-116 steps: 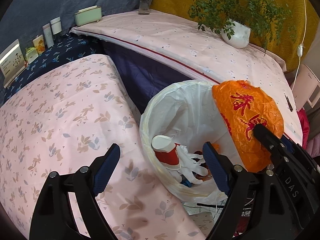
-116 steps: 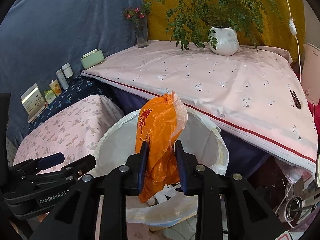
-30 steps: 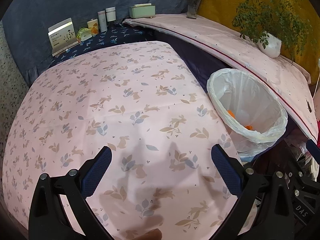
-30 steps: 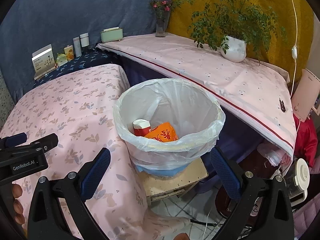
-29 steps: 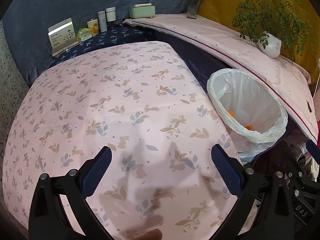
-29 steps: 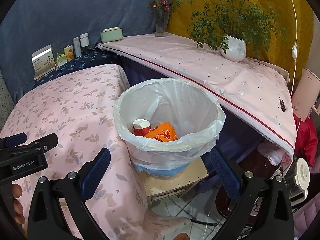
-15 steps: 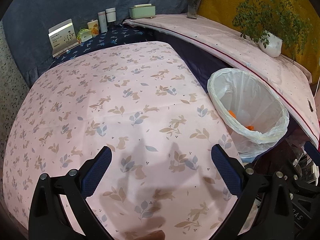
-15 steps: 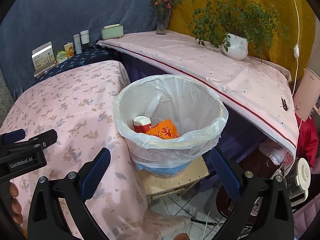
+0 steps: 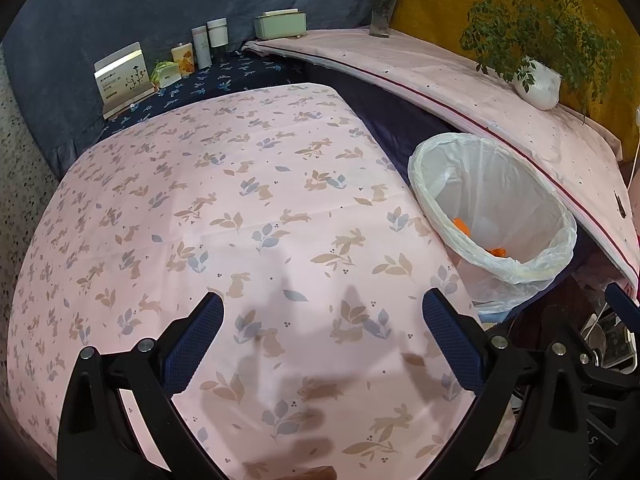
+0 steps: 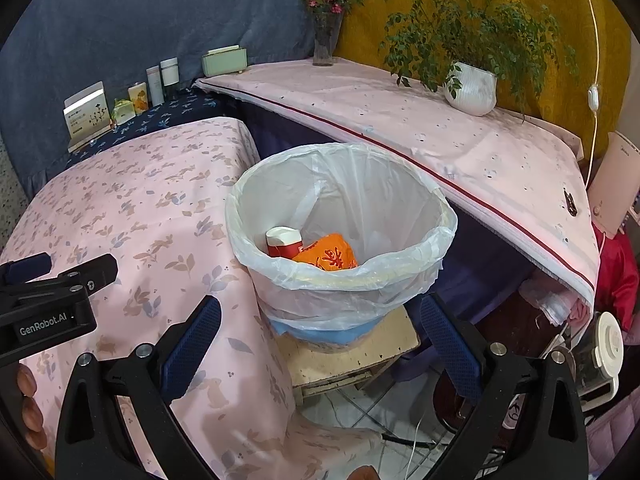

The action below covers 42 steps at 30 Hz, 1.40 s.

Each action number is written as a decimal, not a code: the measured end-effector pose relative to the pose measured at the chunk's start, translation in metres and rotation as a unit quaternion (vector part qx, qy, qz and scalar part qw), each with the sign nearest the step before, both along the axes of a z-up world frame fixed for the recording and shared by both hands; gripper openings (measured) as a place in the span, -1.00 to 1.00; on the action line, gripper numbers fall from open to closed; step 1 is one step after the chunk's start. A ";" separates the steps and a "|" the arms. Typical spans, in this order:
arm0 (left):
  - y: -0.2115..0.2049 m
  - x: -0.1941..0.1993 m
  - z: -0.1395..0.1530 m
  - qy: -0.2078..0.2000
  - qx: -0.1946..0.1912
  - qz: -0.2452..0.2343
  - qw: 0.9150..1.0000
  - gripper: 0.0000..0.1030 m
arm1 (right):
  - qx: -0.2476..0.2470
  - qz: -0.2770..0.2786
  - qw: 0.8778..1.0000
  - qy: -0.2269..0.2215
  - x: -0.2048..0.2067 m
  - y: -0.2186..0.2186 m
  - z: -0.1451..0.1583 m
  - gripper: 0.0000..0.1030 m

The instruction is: Collect trash

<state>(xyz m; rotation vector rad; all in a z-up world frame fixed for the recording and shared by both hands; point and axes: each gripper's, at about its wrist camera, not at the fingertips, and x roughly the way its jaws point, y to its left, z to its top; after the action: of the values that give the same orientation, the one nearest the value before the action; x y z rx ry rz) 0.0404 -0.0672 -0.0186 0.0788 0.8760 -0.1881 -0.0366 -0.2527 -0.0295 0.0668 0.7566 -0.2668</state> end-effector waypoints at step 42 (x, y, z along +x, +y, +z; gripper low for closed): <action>0.005 0.004 -0.009 0.006 0.003 0.012 1.000 0.85 | 0.007 0.005 1.000 0.000 0.005 0.009 -0.006 0.87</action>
<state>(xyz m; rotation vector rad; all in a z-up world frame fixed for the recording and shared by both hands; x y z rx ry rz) 0.0446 -0.0624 -0.0274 0.0719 0.8889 -0.1630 -0.0321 -0.2433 -0.0356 0.0763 0.7577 -0.2519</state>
